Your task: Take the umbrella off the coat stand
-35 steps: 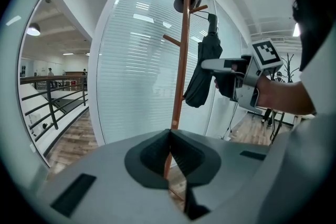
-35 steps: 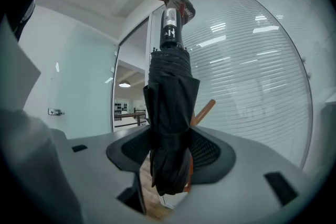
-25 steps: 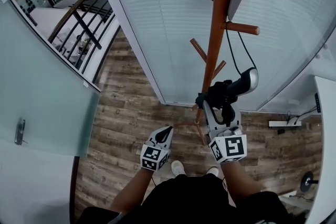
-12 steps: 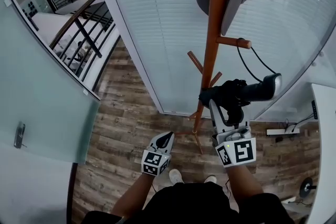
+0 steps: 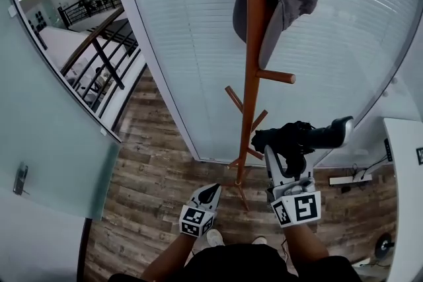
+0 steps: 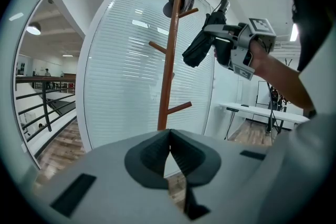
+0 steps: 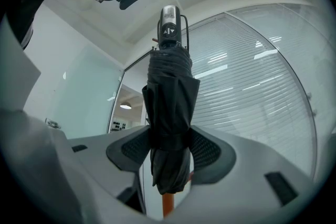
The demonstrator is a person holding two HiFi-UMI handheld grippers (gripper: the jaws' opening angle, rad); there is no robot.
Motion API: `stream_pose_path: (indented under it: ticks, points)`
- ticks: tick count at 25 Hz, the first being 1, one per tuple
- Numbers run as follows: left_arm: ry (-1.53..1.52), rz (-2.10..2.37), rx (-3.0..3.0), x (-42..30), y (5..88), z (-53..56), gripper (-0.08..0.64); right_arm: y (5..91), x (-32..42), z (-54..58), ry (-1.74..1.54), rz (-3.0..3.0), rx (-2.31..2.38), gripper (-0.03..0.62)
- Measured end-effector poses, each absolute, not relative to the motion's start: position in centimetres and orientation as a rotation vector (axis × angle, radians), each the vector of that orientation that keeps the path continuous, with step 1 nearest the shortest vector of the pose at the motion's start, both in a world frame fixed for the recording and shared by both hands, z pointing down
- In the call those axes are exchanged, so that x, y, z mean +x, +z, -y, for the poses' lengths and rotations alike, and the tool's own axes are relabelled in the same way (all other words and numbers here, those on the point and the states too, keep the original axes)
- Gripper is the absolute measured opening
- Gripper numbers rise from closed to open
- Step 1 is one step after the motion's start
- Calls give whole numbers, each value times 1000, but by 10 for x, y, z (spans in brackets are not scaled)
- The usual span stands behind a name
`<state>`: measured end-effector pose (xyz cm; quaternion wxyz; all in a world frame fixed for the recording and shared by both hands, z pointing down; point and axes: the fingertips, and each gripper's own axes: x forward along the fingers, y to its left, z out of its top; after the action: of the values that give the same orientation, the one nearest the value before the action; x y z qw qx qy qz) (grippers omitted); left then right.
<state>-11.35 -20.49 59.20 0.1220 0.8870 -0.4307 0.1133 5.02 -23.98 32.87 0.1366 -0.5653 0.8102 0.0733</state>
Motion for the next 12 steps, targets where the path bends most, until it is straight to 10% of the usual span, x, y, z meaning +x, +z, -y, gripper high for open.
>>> stream_pose_path:
  ticks: [12]
  points:
    - [232, 1273, 2619, -90, 559, 222, 12, 387, 90, 224, 145, -2496, -1725, 227]
